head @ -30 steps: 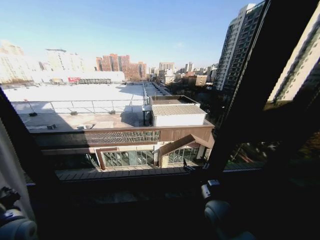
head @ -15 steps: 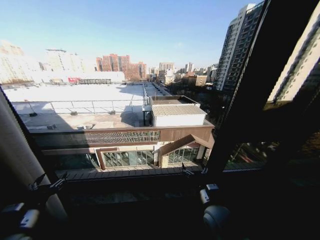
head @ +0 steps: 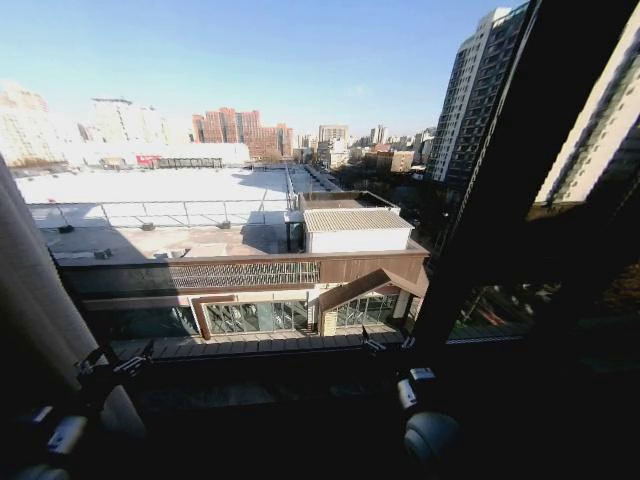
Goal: Open the curtains by pulling them apart, changing their state from closed to fully open.
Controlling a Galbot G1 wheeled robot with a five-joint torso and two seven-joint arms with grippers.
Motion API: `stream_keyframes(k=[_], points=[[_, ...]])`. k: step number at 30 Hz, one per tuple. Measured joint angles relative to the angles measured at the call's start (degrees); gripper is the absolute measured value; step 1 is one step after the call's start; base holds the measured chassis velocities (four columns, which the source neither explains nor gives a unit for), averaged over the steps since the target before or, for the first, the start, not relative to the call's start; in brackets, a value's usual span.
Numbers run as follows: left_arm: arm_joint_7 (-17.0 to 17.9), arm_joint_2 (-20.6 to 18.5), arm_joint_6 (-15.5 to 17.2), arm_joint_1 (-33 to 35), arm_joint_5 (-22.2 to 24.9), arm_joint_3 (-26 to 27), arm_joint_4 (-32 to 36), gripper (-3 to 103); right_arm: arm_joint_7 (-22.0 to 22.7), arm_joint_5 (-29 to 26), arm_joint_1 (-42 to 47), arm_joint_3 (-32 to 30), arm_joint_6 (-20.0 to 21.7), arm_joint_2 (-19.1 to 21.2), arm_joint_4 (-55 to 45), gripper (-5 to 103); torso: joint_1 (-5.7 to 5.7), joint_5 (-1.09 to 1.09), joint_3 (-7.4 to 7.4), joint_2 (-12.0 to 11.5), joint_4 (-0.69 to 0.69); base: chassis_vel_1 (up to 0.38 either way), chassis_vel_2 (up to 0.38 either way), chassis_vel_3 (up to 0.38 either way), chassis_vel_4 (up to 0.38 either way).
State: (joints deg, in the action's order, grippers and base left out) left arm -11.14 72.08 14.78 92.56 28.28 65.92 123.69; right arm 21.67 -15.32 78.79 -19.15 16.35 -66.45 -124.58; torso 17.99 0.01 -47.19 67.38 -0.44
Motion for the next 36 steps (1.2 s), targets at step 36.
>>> stream_keyframes(k=[36], points=[[-2.9,3.8,-1.1,0.3,-2.3,-0.2,3.0,100,0.2,-4.5,-2.4,-1.1,1.4,1.3,2.0,100,0.01,0.02,-0.01,0.0,0.0,-0.194,-0.311,0.183,0.319]])
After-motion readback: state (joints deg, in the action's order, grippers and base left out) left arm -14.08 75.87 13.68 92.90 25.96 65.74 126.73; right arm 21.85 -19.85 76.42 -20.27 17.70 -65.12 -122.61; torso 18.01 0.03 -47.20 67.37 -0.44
